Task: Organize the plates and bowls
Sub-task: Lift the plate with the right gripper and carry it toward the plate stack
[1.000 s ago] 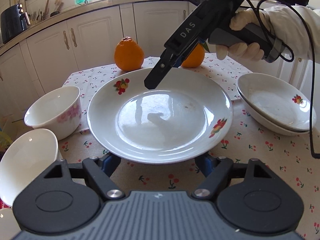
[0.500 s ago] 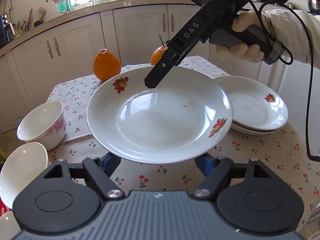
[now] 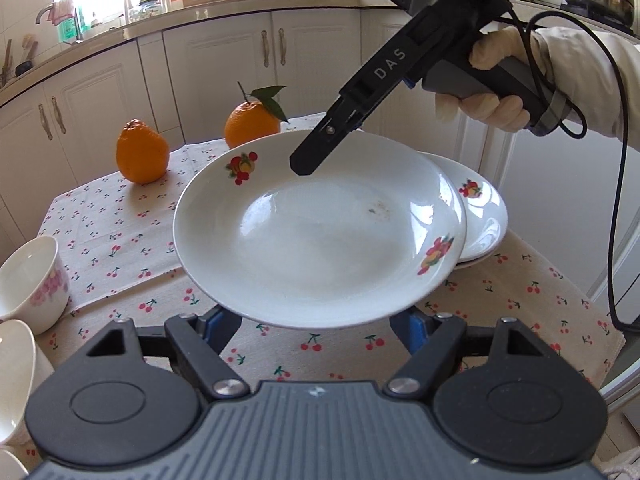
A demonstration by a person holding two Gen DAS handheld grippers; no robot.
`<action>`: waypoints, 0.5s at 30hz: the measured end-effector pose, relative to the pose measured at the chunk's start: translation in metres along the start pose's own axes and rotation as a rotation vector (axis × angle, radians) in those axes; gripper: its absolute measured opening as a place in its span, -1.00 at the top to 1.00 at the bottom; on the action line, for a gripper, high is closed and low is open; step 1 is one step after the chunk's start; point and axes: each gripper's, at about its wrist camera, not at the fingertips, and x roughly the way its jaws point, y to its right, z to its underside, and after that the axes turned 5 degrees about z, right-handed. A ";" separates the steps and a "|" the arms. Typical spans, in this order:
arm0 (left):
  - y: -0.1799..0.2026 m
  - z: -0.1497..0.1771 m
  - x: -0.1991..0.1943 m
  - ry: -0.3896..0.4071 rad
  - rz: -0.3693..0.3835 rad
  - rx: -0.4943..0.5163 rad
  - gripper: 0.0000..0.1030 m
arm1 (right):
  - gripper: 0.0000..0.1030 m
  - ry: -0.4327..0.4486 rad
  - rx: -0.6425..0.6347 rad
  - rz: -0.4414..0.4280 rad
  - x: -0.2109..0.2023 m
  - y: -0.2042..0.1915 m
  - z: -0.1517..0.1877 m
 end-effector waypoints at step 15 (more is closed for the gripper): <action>0.036 -0.017 0.028 -0.015 0.138 0.097 -0.56 | -0.30 0.034 0.132 0.118 -0.044 0.033 0.059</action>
